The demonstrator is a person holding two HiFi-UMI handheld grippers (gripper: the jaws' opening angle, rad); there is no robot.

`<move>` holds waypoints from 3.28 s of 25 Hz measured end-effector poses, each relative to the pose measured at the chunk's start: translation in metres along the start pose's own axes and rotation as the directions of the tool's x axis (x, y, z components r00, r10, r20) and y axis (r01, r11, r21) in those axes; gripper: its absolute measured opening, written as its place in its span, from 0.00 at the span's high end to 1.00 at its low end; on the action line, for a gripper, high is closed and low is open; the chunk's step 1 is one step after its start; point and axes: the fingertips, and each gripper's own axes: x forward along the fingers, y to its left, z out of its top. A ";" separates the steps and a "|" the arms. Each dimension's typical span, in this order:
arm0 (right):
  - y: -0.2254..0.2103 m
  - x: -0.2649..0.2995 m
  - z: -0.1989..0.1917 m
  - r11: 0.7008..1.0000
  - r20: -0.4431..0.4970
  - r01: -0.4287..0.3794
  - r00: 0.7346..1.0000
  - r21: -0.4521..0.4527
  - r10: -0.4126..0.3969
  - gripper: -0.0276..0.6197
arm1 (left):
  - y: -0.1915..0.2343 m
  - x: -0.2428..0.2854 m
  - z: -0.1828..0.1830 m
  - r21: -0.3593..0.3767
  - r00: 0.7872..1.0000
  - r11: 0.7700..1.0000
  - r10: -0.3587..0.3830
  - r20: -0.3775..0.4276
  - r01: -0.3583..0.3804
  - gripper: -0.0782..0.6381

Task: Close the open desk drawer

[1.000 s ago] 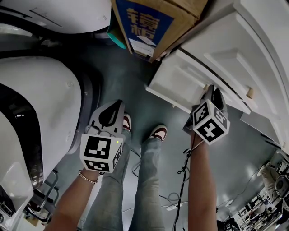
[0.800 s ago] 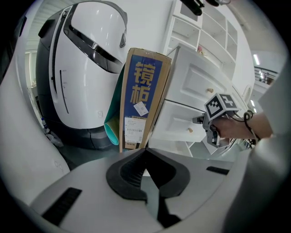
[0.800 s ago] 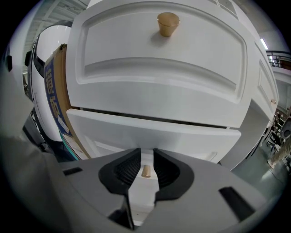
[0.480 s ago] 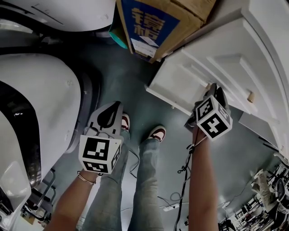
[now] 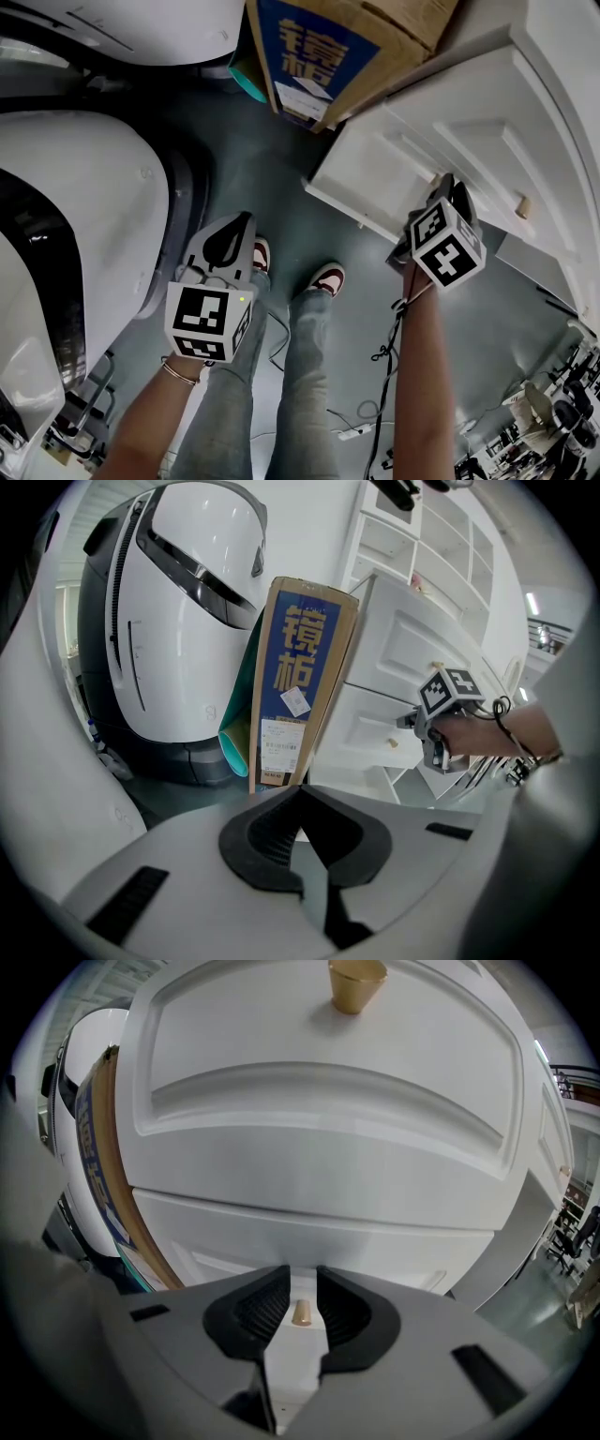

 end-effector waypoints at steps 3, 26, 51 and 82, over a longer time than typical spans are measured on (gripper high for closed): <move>0.000 0.001 -0.001 1.000 -0.003 0.002 1.000 -0.002 -0.002 0.81 | 0.001 0.001 0.000 0.000 1.000 1.000 0.001 -0.001 -0.001 0.88; 0.001 -0.001 0.000 0.998 0.003 0.010 1.000 -0.064 -0.010 0.78 | 0.008 0.004 -0.006 -0.003 1.000 1.000 0.012 -0.007 -0.012 0.87; 0.022 -0.045 -0.238 0.997 -0.298 -0.024 0.955 -0.079 0.000 0.77 | 0.013 0.080 -0.133 0.130 0.975 0.991 0.009 -0.223 0.020 0.87; 0.041 0.014 -0.269 1.000 -0.270 0.001 0.963 0.016 0.003 0.75 | 0.034 0.107 -0.150 0.080 0.966 0.997 0.009 -0.258 0.012 0.87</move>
